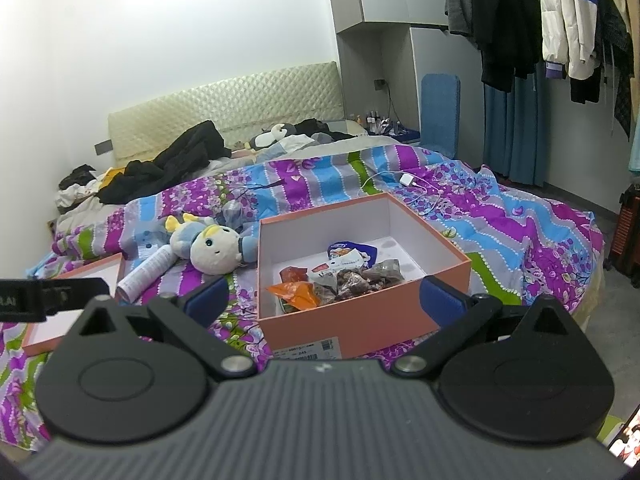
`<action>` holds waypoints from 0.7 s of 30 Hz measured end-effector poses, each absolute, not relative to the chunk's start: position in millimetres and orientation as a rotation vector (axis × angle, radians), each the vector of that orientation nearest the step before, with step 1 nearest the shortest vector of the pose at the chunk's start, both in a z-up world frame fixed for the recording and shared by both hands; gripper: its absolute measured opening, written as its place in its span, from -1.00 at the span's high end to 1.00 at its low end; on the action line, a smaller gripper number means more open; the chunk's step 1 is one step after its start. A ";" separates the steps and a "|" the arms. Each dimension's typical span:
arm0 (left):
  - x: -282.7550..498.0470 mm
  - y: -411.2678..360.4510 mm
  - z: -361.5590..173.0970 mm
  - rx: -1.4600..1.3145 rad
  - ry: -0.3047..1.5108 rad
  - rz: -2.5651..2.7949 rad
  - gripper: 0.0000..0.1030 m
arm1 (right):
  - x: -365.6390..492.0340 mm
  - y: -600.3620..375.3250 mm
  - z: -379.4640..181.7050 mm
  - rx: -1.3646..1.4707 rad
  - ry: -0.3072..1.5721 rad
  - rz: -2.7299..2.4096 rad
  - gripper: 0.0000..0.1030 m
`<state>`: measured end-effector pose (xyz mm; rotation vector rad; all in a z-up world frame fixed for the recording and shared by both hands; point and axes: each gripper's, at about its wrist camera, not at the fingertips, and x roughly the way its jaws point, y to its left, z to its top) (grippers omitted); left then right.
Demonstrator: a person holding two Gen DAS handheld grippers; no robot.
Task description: Organize snacks
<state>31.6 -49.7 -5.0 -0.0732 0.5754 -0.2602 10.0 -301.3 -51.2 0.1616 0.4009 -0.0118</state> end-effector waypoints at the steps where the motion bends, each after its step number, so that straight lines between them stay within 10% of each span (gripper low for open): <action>1: 31.6 -49.2 -4.8 -0.075 0.575 -0.254 -0.94 | 10.2 -301.7 -51.2 0.161 0.401 -0.012 -1.00; 21: 26.4 -46.2 -0.4 -0.071 0.568 -0.232 -0.94 | 9.4 -302.9 -49.5 0.162 0.400 -0.018 -1.00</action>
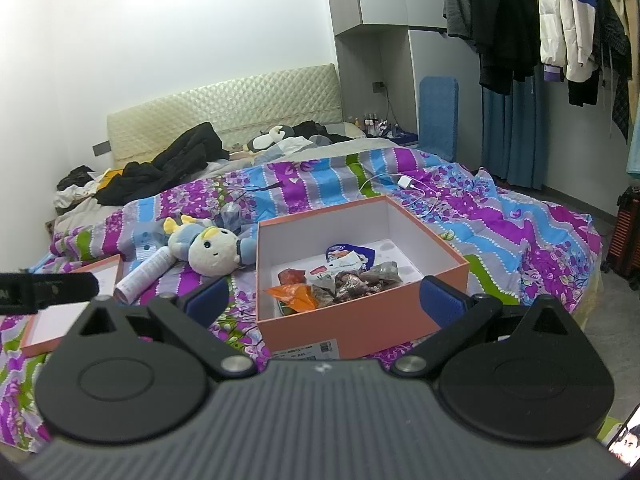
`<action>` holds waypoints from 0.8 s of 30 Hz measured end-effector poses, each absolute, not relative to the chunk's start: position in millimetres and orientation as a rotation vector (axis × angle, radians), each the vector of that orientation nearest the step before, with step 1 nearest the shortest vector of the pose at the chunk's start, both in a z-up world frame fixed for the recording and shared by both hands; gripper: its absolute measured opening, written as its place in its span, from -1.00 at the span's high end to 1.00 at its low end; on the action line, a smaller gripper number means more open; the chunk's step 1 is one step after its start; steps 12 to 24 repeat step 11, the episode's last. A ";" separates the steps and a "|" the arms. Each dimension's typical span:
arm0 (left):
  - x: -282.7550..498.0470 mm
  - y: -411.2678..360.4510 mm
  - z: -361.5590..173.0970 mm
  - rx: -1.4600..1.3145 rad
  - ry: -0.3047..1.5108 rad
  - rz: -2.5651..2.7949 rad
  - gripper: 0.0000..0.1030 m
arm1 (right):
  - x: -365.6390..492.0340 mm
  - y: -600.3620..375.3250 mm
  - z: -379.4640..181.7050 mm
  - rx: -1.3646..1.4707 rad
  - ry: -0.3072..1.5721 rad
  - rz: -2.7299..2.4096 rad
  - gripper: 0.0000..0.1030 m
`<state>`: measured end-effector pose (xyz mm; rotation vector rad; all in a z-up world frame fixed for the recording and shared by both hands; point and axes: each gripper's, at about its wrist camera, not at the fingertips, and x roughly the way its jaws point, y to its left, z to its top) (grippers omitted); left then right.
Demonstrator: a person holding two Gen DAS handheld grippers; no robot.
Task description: Organize snacks
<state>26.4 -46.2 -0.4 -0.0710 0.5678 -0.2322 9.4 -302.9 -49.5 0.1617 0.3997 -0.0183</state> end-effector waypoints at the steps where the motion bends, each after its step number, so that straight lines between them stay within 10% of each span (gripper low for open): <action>1: 26.6 -46.8 -0.5 -0.067 0.571 -0.239 -0.94 | 9.4 -303.1 -49.2 0.162 0.399 -0.018 -1.00; 24: 26.4 -50.2 -1.6 -0.056 0.565 -0.255 -0.95 | 9.9 -303.0 -48.6 0.163 0.402 -0.019 -1.00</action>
